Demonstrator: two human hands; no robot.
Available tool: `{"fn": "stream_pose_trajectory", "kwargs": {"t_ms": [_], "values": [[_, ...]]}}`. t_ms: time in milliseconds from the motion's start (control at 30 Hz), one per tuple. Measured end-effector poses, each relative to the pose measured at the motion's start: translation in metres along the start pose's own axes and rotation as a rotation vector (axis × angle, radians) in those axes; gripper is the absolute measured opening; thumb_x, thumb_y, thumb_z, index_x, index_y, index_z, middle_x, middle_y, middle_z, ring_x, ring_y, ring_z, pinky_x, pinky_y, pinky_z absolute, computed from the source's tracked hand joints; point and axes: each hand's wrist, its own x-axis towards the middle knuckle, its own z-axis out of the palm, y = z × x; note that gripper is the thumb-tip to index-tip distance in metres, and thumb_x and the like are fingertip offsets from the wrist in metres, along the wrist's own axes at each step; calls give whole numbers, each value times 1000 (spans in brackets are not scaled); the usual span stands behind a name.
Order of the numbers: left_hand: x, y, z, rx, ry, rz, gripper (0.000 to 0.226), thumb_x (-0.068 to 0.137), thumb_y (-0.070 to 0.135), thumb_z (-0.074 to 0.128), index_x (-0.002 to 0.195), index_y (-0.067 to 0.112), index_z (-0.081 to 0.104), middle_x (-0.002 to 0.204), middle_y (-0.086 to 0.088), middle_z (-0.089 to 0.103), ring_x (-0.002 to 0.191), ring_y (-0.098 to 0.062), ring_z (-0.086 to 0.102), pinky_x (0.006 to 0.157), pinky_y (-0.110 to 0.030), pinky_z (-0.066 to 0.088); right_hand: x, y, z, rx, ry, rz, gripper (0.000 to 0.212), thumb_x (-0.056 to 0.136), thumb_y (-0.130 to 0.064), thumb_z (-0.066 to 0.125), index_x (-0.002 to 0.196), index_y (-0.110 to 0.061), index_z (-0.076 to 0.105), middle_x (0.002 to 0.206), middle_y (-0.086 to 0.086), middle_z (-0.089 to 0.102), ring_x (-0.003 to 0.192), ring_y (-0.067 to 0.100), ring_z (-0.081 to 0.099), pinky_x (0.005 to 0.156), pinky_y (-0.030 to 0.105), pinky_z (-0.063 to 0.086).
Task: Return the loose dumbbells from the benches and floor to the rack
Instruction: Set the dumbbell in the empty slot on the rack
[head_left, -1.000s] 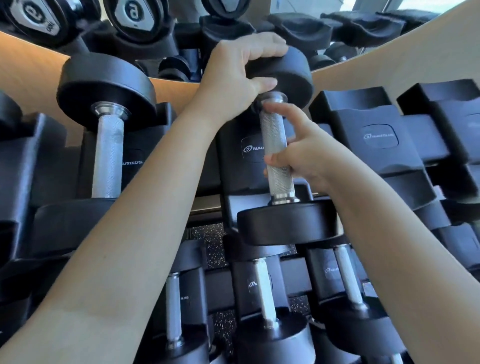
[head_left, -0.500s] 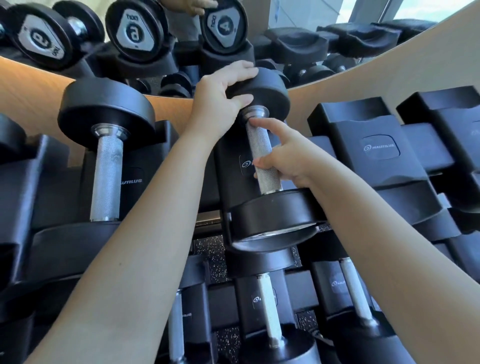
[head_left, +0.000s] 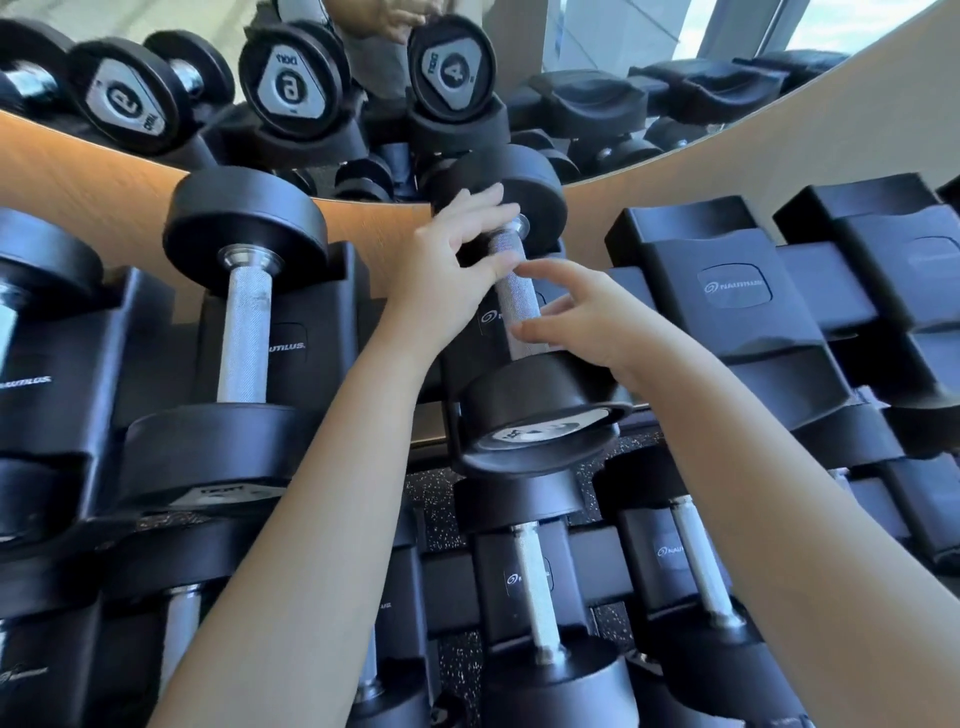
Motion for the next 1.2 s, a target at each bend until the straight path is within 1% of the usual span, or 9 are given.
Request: {"fn": "stream_pose_trajectory", "kwargs": {"t_ms": [67, 233, 400, 500, 600, 733, 967, 1100, 1200], "values": [[-15, 5, 1, -14, -2, -8, 35, 82, 6, 63, 116, 13, 60, 135, -1, 50, 132, -10, 32, 106, -13, 22, -15, 2, -3, 4, 17, -21, 50, 80, -17, 67, 124, -34, 51, 93, 4, 63, 80, 13, 58, 64, 8, 42], [-54, 19, 4, -104, -9, -30, 31, 83, 7, 62, 111, 18, 62, 123, 8, 56, 117, 3, 46, 100, -11, 32, -47, 9, -10, 141, 35, -109, 31, 84, -16, 64, 113, -24, 61, 88, 4, 64, 71, 6, 54, 69, 12, 44], [-88, 29, 12, -75, -37, -41, 31, 83, 7, 62, 113, 17, 61, 119, 11, 56, 114, 3, 48, 98, -8, 32, -67, 24, -9, 24, 89, -227, 27, 82, -15, 66, 108, -21, 63, 100, -2, 65, 95, 8, 59, 95, 31, 44], [-102, 32, 16, -53, -48, -49, 33, 83, 6, 62, 115, 13, 60, 120, 11, 55, 113, 6, 46, 98, -6, 30, -74, 31, -10, -28, 88, -252, 33, 81, -22, 68, 112, -30, 60, 108, -1, 62, 93, 11, 56, 92, 34, 43], [-111, 31, 17, -29, -31, -49, 37, 83, 7, 62, 118, 16, 58, 121, 13, 53, 113, 9, 44, 98, -5, 29, -79, 36, -10, -55, 77, -257, 41, 78, -24, 69, 115, -36, 55, 114, -1, 57, 103, 25, 54, 86, 19, 38], [-121, 25, 16, -21, -10, -80, 44, 82, 9, 63, 122, 23, 53, 122, 16, 52, 112, 16, 41, 96, -2, 27, -81, 39, -7, -123, 105, -303, 48, 77, -17, 71, 120, -31, 54, 115, -4, 54, 102, 19, 52, 75, 2, 32], [-129, 15, 23, -29, 35, -126, 58, 82, 1, 60, 122, 40, 45, 117, 23, 46, 112, 8, 43, 102, -23, 34, -80, 47, -1, -84, 170, -308, 48, 77, -11, 70, 117, -32, 55, 110, -12, 53, 99, 11, 50, 75, 3, 33], [-126, 11, 24, -45, 65, -130, 57, 79, -1, 62, 123, 34, 50, 112, 18, 51, 106, 6, 47, 100, -31, 37, -80, 48, 0, -2, 171, -296, 50, 75, -11, 71, 111, -41, 54, 106, -23, 52, 96, -7, 48, 79, 1, 32], [-123, 9, 20, -66, 57, -104, 57, 76, -4, 65, 123, 27, 53, 108, 13, 54, 104, 2, 50, 98, -39, 41, -80, 48, 0, 38, 175, -284, 51, 74, -10, 72, 105, -47, 55, 103, -25, 53, 99, -2, 51, 87, 10, 36]]}}
